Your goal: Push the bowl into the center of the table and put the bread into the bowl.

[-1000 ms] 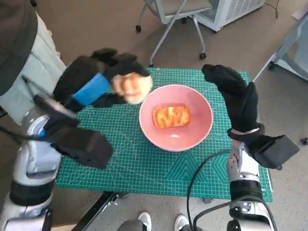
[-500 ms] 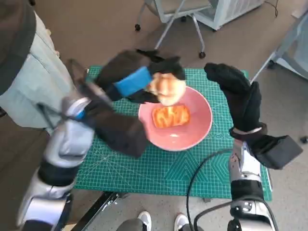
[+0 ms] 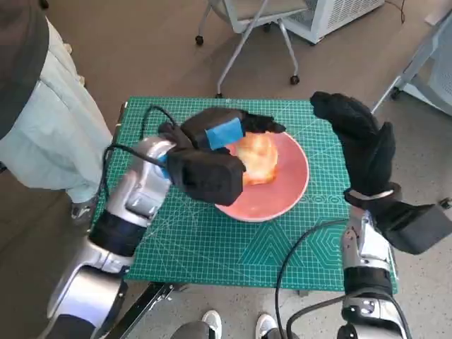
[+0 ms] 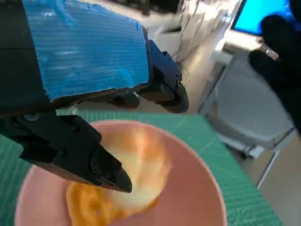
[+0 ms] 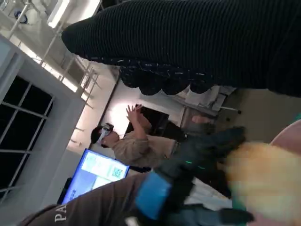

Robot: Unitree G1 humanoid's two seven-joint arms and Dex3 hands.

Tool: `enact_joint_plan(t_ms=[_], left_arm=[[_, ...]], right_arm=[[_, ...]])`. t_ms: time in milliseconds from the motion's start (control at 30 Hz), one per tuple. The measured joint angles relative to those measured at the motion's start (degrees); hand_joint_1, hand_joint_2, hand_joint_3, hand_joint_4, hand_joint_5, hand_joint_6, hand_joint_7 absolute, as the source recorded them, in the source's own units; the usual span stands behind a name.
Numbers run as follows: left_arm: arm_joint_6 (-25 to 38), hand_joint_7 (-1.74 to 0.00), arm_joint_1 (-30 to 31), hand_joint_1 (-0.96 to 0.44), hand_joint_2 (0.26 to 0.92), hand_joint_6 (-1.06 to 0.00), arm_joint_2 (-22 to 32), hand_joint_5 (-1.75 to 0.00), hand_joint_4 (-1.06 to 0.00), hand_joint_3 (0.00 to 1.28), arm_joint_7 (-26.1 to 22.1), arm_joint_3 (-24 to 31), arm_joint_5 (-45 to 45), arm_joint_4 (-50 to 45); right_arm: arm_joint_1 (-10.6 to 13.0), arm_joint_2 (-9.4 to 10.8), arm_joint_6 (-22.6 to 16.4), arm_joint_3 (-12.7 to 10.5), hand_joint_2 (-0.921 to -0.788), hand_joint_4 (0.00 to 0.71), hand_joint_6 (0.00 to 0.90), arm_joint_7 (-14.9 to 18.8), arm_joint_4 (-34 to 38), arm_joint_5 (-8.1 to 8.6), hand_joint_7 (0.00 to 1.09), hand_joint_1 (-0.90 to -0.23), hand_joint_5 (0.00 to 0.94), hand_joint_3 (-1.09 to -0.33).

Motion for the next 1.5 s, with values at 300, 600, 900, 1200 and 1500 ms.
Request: enact_joint_plan(t_ms=[300, 600, 900, 1200, 1500], left_arm=[[-0.92, -0.03, 2.7, -0.13, 0.856, -0.47, 0.5, 0.0, -0.29, 0.0, -0.34, 2.86, -3.65, -3.91], [-1.55, -0.04, 7.86, -0.15, 0.878, -0.5, 1.64, -0.03, -0.36, 0.01, 0.11, 9.15, -10.17, -12.54], [-6.56, -0.06, 11.3, -0.28, 0.912, -0.5, 1.39, -0.04, -0.41, 0.03, 1.43, 17.67, -21.08, -16.03], [-15.14, -0.74, 11.97, -0.45, 0.92, -0.09, -3.08, -0.05, -0.3, 0.21, 1.17, 26.4, -37.31, -13.81], [-17.97, -0.48, 11.97, -0.52, 0.921, -0.21, -9.33, -0.02, -0.35, 0.28, -2.42, 31.26, -50.1, -8.06]], right_arm=[[0.05, 0.01, 0.04, 0.04, -0.921, 0.155, 0.038, -1.15, -0.43, -0.06, 0.52, -0.654, 0.002, -0.752], [0.04, 0.01, 0.05, 0.19, -0.921, 0.155, 0.039, -1.71, -0.46, -0.6, 0.52, -0.657, 0.002, -0.752], [0.05, -0.15, 0.65, 0.17, -0.921, 0.162, 0.043, -2.21, -2.18, -0.93, 0.52, -0.633, 0.004, -0.753], [0.02, -1.01, 4.57, 0.55, -0.921, 0.159, 0.043, -3.73, -9.42, -1.08, 0.52, -0.625, 0.002, -0.766], [-0.4, -1.42, 7.39, 1.42, -0.921, 0.172, 0.043, -5.56, -14.44, -1.53, 0.53, -0.63, 0.007, -0.761]])
